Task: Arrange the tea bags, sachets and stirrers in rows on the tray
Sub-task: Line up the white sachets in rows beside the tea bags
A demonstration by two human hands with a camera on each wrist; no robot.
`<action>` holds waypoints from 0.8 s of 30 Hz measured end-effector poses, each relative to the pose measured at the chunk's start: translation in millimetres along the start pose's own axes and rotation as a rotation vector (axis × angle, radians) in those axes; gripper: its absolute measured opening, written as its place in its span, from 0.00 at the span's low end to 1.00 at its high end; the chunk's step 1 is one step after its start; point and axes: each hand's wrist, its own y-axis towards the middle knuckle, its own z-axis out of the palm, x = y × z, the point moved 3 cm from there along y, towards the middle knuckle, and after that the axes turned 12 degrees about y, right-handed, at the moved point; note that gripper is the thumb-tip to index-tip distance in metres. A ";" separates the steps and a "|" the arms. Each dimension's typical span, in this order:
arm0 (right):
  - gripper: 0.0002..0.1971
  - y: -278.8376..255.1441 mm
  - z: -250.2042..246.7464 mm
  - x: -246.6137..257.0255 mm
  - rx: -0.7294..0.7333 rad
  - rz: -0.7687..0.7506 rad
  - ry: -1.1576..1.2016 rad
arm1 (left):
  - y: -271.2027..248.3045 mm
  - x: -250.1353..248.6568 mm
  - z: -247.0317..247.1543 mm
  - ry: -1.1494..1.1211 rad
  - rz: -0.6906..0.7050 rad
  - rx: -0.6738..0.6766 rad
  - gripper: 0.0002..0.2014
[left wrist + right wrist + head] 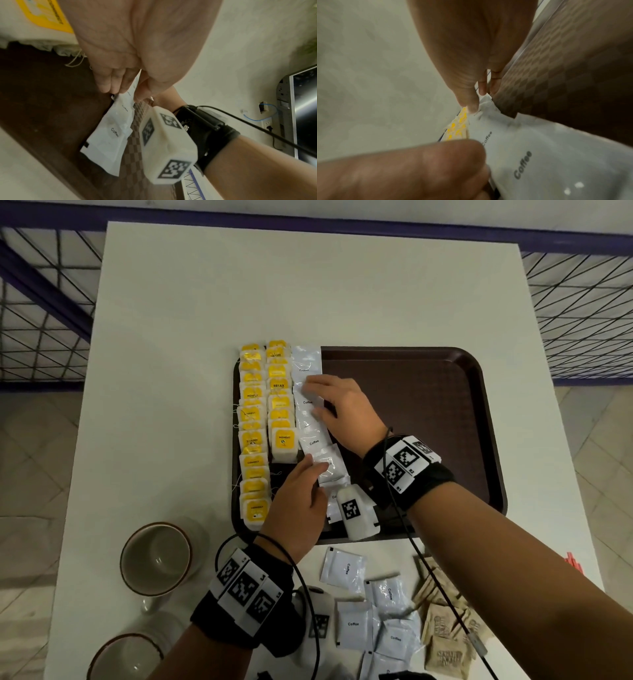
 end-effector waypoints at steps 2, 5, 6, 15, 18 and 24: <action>0.21 6.2 5.5 -2.9 0.094 0.020 -0.039 | 0.6 1.0 -0.1 -0.009 -0.002 -0.005 0.20; 0.27 8.0 8.0 -3.7 0.200 0.104 -0.095 | 0.7 2.4 -1.1 -0.012 0.007 -0.013 0.20; 0.28 7.6 8.0 -3.5 0.219 0.121 -0.105 | 0.7 3.2 -1.7 -0.013 0.012 -0.016 0.20; 0.28 -8.0 6.7 -3.1 0.207 0.110 -0.093 | 0.1 0.9 -2.8 -0.021 0.002 -0.001 0.20; 0.28 -11.5 8.1 -4.1 0.210 0.114 -0.100 | -0.5 -0.1 -3.0 -0.022 -0.004 0.009 0.20; 0.27 -17.0 8.2 -9.1 0.210 0.094 -0.054 | -3.2 -0.2 -3.2 -0.020 0.002 0.008 0.20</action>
